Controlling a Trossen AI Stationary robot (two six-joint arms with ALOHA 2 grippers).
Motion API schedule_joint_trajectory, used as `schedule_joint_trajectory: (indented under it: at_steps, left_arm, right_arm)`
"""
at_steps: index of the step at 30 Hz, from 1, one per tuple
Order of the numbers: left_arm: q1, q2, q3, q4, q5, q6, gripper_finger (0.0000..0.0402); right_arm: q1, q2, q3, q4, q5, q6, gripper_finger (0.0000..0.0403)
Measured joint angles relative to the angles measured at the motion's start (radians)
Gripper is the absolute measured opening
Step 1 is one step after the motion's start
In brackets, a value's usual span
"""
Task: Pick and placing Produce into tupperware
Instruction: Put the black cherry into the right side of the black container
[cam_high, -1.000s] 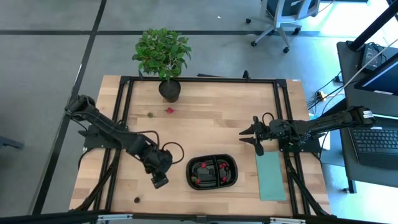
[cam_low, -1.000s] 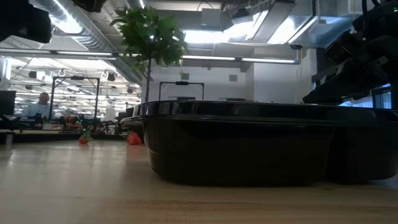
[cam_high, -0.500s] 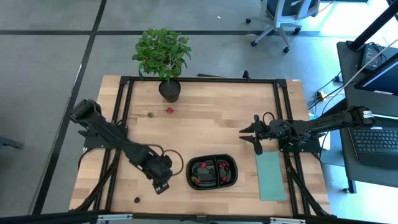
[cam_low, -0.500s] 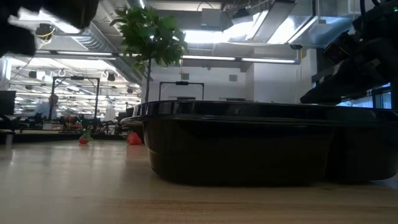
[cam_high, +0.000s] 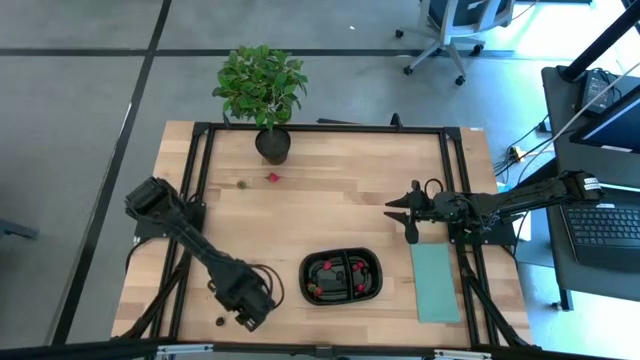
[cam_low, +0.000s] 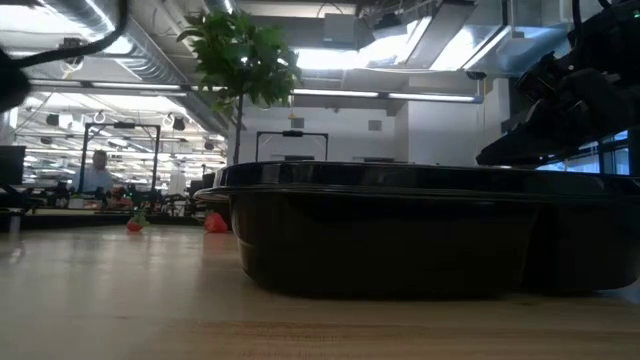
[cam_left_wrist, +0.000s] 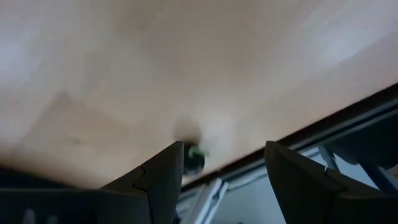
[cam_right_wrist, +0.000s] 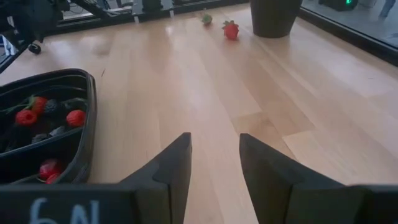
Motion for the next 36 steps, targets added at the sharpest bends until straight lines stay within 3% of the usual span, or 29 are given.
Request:
schedule_joint_trajectory:
  at_steps: [6,26,36]
  left_arm:
    - [-0.030,0.000,0.000,0.001,0.038,-0.084,0.0215]
    - [-0.031,0.064,0.000,-0.006,0.040,-0.053,0.0213]
    - [-0.031,0.064,0.000,-0.006,0.023,-0.053,0.0133]
  right_arm:
    - [0.000,0.000,0.000,0.001,0.000,0.003,0.0138]
    - [0.000,0.000,0.000,0.000,0.000,0.004,0.0138]
    - [0.000,0.000,0.000,0.000,0.000,0.002,0.0138]
